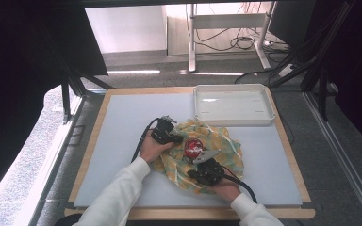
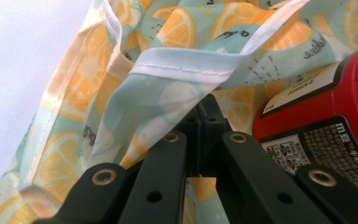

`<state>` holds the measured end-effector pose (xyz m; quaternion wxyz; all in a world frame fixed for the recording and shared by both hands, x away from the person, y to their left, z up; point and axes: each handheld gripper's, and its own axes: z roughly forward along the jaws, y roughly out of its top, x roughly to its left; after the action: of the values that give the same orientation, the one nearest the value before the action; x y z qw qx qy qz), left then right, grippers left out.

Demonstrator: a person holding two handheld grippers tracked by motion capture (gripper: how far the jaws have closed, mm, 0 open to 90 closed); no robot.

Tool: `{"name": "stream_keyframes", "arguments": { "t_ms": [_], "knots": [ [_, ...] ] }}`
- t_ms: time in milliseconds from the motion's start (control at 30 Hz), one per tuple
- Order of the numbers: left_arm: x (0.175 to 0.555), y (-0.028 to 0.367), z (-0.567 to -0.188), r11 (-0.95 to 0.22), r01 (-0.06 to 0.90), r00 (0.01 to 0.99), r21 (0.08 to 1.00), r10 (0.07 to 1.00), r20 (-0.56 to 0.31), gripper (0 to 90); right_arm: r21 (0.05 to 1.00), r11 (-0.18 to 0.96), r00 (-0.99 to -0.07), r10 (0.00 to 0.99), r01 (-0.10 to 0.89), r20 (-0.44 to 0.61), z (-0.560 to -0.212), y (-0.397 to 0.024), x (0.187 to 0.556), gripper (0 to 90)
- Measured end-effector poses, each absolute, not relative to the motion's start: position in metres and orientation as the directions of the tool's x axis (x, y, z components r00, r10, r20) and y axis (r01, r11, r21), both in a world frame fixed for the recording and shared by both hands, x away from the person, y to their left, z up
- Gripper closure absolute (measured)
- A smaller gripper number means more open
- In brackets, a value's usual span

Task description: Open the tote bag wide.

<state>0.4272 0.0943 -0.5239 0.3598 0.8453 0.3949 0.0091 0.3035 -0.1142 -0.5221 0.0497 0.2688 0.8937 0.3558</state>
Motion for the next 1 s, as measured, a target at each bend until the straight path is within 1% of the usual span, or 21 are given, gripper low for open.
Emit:
{"name": "stream_keyframes", "arguments": {
  "t_ms": [233, 333, 500, 600, 867, 1000],
  "knots": [
    [0.423, 0.098, -0.518, -0.411, 0.652, 0.691, 0.637, 0.667, -0.277, 90.0, 0.668, 0.595, -0.844, 0.528, 0.448, 0.096, -0.521, -0.116, 0.303, 89.0],
    [0.418, 0.101, -0.511, -0.405, 0.638, 0.701, 0.655, 0.658, -0.275, 90.0, 0.706, 0.554, -0.834, 0.542, 0.442, 0.097, -0.509, -0.123, 0.304, 89.0],
    [0.406, 0.107, -0.499, -0.383, 0.614, 0.712, 0.690, 0.646, -0.276, 90.0, 0.737, 0.510, -0.819, 0.564, 0.443, 0.101, -0.498, -0.134, 0.305, 89.0],
    [0.396, 0.115, -0.491, -0.365, 0.598, 0.718, 0.713, 0.640, -0.274, 89.6, 0.758, 0.471, -0.804, 0.584, 0.450, 0.115, -0.489, -0.144, 0.307, 89.0],
    [0.372, 0.138, -0.480, -0.330, 0.567, 0.732, 0.755, 0.622, -0.278, 90.0, 0.778, 0.444, -0.794, 0.598, 0.444, 0.113, -0.481, -0.154, 0.309, 89.0],
    [0.361, 0.149, -0.480, -0.301, 0.569, 0.726, 0.766, 0.622, -0.295, 90.0, 0.781, 0.432, -0.786, 0.607, 0.450, 0.117, -0.479, -0.160, 0.310, 89.0]
  ]
}}
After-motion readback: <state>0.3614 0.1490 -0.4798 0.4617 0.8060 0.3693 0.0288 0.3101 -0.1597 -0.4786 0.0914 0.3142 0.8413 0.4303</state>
